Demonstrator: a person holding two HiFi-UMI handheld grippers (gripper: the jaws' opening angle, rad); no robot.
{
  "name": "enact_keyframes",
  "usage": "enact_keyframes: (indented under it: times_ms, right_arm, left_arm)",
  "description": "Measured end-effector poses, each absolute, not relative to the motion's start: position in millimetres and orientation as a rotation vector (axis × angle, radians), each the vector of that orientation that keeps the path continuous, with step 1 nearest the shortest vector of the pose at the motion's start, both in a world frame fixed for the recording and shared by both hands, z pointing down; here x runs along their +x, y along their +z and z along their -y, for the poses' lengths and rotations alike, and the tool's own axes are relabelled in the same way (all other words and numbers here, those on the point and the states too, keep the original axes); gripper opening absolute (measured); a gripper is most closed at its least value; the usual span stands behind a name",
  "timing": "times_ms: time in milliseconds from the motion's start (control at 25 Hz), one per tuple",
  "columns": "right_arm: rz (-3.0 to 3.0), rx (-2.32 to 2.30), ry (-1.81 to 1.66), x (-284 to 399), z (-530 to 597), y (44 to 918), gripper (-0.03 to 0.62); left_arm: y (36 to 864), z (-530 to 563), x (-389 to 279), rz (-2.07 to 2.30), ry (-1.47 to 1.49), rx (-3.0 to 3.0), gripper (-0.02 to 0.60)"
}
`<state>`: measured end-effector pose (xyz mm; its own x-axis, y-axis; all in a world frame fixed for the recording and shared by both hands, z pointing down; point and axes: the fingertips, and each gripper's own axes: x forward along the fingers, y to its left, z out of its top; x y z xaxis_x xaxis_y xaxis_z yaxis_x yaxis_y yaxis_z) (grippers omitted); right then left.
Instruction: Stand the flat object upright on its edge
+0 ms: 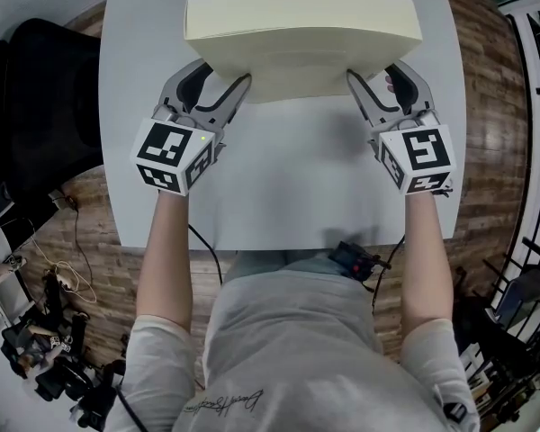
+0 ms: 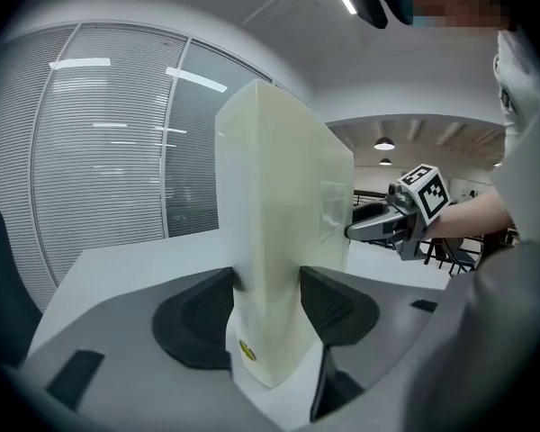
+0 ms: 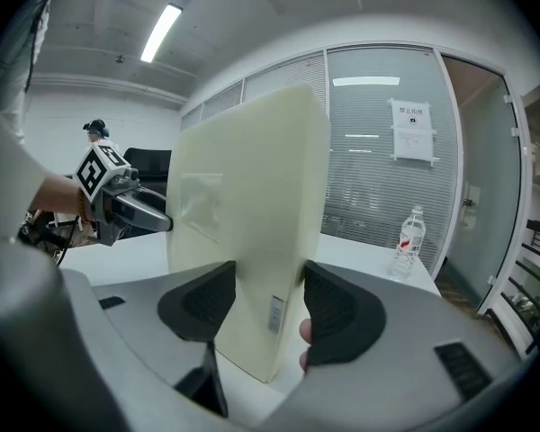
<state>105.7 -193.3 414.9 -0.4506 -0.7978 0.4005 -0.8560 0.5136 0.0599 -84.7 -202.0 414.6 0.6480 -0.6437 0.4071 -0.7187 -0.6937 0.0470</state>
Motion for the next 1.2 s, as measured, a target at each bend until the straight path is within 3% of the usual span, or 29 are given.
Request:
enact_keyframes:
  times_ms: [1200]
  right_arm:
    - [2.379,1.284,0.241,106,182,425,0.255]
  left_arm:
    - [425,187,-84,1.098,0.587,2.662,0.25]
